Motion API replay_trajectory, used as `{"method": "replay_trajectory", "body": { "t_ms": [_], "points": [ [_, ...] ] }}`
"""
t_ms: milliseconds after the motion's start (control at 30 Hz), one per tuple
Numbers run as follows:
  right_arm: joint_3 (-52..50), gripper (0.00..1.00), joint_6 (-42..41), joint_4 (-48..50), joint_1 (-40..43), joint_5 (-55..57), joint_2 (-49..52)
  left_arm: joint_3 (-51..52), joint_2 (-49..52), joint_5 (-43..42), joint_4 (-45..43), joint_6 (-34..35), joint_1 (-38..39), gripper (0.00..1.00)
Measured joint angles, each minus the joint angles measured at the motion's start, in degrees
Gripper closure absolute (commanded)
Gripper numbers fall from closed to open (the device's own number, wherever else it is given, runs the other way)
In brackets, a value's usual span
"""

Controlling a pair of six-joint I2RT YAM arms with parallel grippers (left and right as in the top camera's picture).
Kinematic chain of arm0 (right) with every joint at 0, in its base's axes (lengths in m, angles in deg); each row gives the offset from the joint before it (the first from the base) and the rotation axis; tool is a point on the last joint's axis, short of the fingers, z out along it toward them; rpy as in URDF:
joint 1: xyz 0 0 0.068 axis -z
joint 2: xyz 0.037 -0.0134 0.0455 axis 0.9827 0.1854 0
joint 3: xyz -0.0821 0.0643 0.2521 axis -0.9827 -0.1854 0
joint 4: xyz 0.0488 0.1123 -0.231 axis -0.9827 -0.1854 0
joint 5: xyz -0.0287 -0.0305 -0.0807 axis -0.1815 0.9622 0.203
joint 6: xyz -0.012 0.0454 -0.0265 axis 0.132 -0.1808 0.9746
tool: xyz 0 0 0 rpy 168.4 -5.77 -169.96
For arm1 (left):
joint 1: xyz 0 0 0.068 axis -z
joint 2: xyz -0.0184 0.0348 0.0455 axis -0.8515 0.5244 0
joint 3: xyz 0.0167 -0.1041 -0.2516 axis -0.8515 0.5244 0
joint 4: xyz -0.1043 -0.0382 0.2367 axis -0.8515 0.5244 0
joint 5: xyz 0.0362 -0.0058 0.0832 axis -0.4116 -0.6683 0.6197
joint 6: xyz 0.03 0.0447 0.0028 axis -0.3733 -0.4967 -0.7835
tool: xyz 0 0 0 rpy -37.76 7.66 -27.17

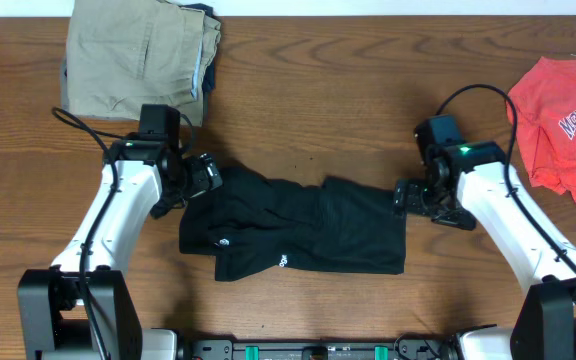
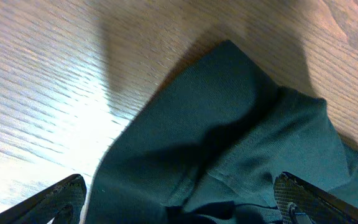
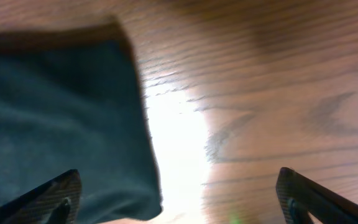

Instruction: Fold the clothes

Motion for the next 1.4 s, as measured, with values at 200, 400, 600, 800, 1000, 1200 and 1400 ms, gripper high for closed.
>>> {"method": "replay_trajectory", "body": {
  "t_ms": [200, 400, 600, 800, 1000, 1200, 1400],
  "points": [
    [0.0, 0.01, 2.0, 0.0, 5.7, 0.5, 0.0, 0.0, 0.0, -1.5, 0.0, -4.5, -8.6, 0.02],
    [0.0, 0.01, 4.0, 0.3, 7.8, -0.4, 0.0, 0.0, 0.0, -13.4, 0.1, -12.9, -20.9, 0.02],
    [0.0, 0.01, 4.9, 2.9, 7.9, -2.6, 0.0, 0.0, 1.1, -20.5, 0.8, -17.8, -23.1, 0.02],
    [0.0, 0.01, 5.6, 3.1, 7.9, -4.8, 0.0, 0.0, 8.0, -25.1, 0.6, -20.7, -22.9, 0.02],
    [0.0, 0.01, 7.1, 2.4, 7.9, -6.0, 0.0, 0.0, 15.1, -31.6, -0.2, -25.6, -22.9, 0.02],
    [0.0, 0.01, 7.8, 2.5, 7.9, -7.0, 0.0, 0.0, 16.9, -36.2, 0.8, -28.4, -22.9, 0.02],
    [0.0, 0.01, 8.0, 2.8, 7.9, -7.9, 0.0, -0.2, 19.5, -40.1, 4.8, -29.8, -21.2, 0.02]
  ]
}}
